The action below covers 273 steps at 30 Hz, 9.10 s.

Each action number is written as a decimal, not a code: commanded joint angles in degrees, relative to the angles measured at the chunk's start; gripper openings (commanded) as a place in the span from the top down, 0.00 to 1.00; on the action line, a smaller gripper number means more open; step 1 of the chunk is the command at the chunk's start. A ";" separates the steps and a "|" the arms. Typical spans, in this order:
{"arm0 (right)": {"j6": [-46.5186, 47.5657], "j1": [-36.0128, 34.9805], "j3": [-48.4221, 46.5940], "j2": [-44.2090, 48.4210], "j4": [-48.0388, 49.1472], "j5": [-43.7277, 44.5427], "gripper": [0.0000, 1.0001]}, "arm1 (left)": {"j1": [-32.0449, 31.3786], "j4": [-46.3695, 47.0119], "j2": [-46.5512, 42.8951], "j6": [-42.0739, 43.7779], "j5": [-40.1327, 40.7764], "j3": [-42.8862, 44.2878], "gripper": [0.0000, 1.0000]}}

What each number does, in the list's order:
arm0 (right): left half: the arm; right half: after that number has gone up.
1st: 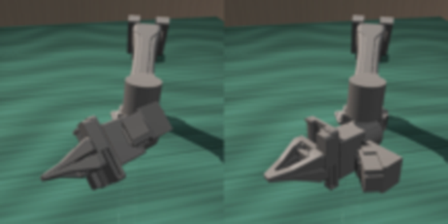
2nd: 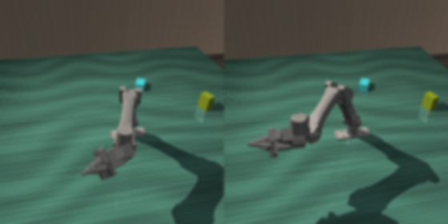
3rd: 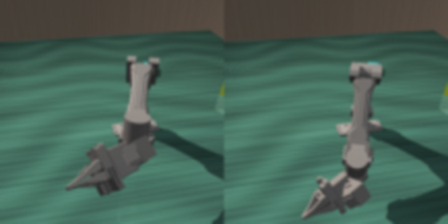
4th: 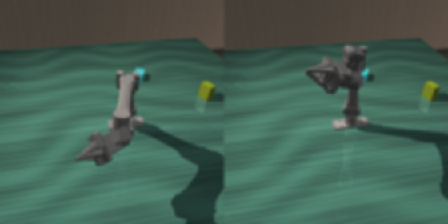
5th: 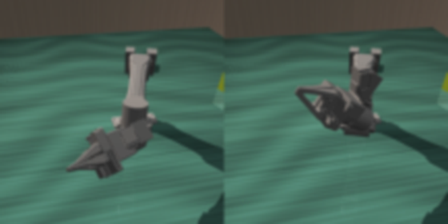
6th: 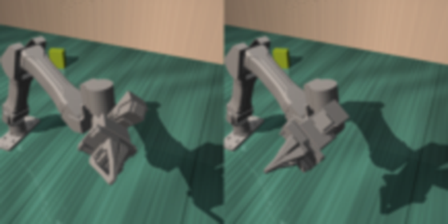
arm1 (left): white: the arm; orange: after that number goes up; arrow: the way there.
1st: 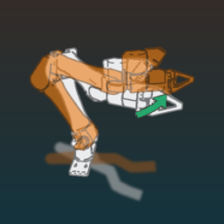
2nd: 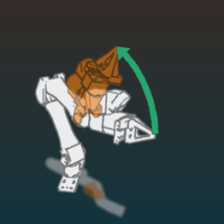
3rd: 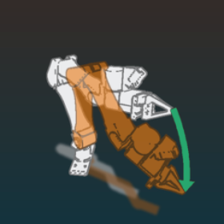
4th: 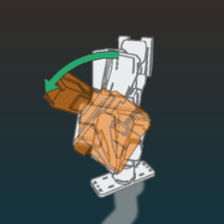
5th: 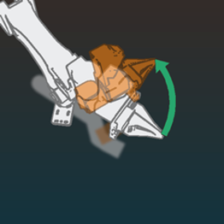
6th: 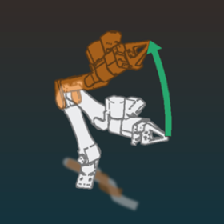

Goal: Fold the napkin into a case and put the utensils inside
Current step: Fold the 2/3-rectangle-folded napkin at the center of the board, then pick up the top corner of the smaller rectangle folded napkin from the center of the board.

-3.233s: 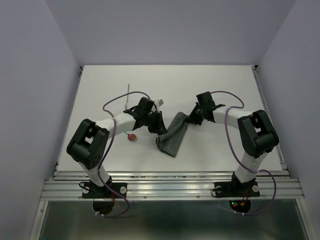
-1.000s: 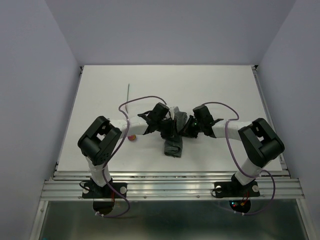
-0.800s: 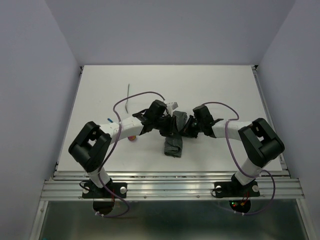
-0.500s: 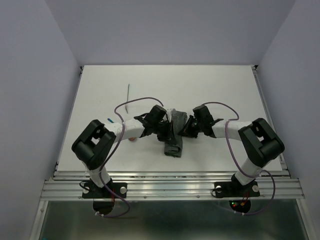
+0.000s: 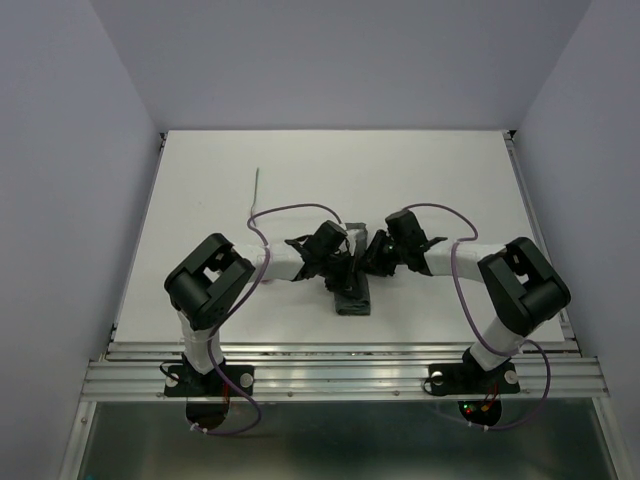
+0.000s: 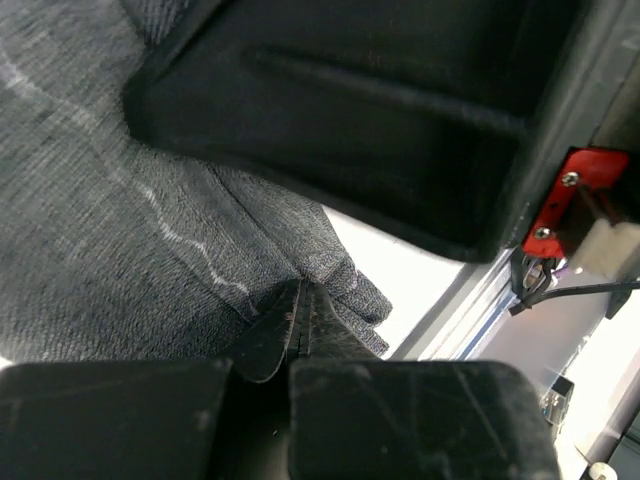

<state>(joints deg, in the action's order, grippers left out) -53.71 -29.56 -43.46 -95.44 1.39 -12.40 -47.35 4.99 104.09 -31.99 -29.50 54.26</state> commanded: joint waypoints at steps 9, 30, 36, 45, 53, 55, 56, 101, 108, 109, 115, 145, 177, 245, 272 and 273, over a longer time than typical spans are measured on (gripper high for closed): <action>3.09 -0.58 8.12 8.60 -9.65 0.29 0.41 | -1.16 -0.69 0.85 1.05 0.14 -0.47 1.00; 6.95 -3.75 19.47 14.84 -7.54 -12.73 0.44 | -1.16 4.06 1.81 -3.61 1.28 -0.47 1.00; 7.66 -4.28 20.87 15.63 -6.93 -15.02 0.46 | -1.16 4.58 2.60 -3.96 1.46 -0.21 1.00; 6.43 -4.28 21.31 14.85 -4.91 -13.53 0.50 | -1.16 4.68 2.43 -3.52 1.20 0.14 1.00; 3.27 -4.28 22.63 12.73 -3.76 -8.78 0.74 | -1.16 3.62 1.55 -2.91 1.72 0.76 1.00; 2.83 -4.28 22.63 13.26 -3.76 -7.99 0.81 | -1.16 2.57 0.68 -2.56 1.81 1.20 1.00; 1.69 -4.28 22.63 14.30 -3.85 -5.64 0.96 | -1.16 -0.92 -1.50 -0.90 3.12 3.11 1.00; -4.48 1.08 13.77 21.10 -10.88 10.20 0.32 | -0.11 -7.02 0.58 4.48 4.19 5.33 1.00; -2.80 1.08 10.86 13.62 -8.25 9.68 0.36 | -0.11 -5.87 -0.12 5.00 3.13 4.98 1.00; -2.89 1.08 10.86 13.18 -7.72 9.68 0.39 | -0.11 -5.96 -0.29 5.09 3.04 4.89 1.00; -3.68 1.08 11.65 10.98 -5.70 9.68 0.73 | -0.11 -5.87 -2.75 6.67 2.78 4.71 1.00; -14.05 -1.20 6.82 5.00 3.99 5.81 0.85 | 2.70 -18.62 -9.17 4.48 31.34 17.28 0.44; 16.89 13.21 -15.68 1.67 -11.68 7.31 0.16 | 3.85 -18.27 -2.93 -3.43 36.35 18.87 0.56; 13.28 28.06 -5.67 9.92 -12.37 0.80 0.27 | -7.14 -25.04 17.46 12.03 39.96 43.83 0.35; 13.20 28.07 -5.49 10.45 -12.90 0.01 0.28 | -7.67 -26.09 22.12 13.88 38.37 46.29 0.90; 13.20 28.07 -5.58 10.54 -12.90 0.01 0.28 | -7.67 -26.09 22.20 13.97 38.02 46.37 0.92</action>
<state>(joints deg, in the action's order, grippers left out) -41.36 -1.89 -48.93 -86.43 -11.20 -12.08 -54.65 -19.73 125.73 -18.94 8.67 97.67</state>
